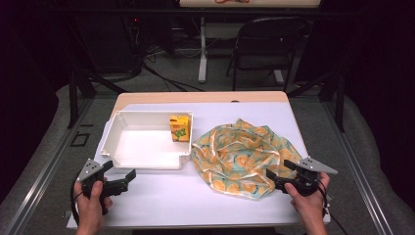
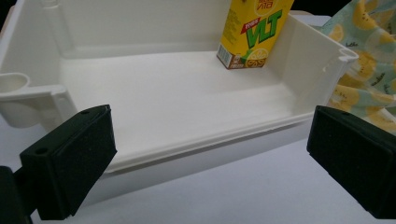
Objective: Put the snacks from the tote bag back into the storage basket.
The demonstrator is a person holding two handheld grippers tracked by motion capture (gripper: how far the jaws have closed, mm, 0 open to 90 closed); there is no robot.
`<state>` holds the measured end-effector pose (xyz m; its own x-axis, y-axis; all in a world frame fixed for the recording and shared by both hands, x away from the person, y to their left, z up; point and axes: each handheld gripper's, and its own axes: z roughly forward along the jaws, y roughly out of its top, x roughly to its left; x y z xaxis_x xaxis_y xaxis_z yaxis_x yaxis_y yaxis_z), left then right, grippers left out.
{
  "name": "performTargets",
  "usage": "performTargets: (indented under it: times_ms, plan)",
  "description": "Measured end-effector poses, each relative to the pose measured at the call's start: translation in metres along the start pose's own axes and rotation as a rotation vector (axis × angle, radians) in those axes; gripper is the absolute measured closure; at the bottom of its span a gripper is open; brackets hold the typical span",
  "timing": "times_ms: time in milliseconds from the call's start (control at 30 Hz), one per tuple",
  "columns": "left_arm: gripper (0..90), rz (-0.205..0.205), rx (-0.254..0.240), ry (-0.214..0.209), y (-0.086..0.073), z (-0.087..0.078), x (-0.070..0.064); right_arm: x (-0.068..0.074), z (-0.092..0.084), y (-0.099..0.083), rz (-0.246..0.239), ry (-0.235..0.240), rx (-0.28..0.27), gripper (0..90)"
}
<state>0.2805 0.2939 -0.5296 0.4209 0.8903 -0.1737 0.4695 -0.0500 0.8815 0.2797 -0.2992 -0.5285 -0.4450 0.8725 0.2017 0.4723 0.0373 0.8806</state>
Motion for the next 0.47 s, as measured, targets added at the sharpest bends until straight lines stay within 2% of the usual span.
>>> performTargets:
  times_ms: [200, 233, 300, 467]
  plan:
    - [1.3, -0.003, 0.002, 0.055, -0.003, -0.008, 0.007, -0.012, -0.016, -0.007, 0.010, -0.063, -0.008, 14.1]
    - [1.3, -0.001, 0.006, 0.062, -0.005, -0.009, 0.008, -0.013, -0.017, -0.009, 0.020, -0.061, -0.018, 14.0]
    - [1.3, -0.004, 0.012, 0.076, -0.007, -0.011, 0.011, -0.016, -0.020, -0.011, 0.018, -0.079, -0.003, 14.0]
    - [1.3, -0.043, 0.004, 0.096, -0.009, -0.015, 0.017, -0.020, -0.021, -0.016, 0.034, -0.105, 0.016, 14.1]
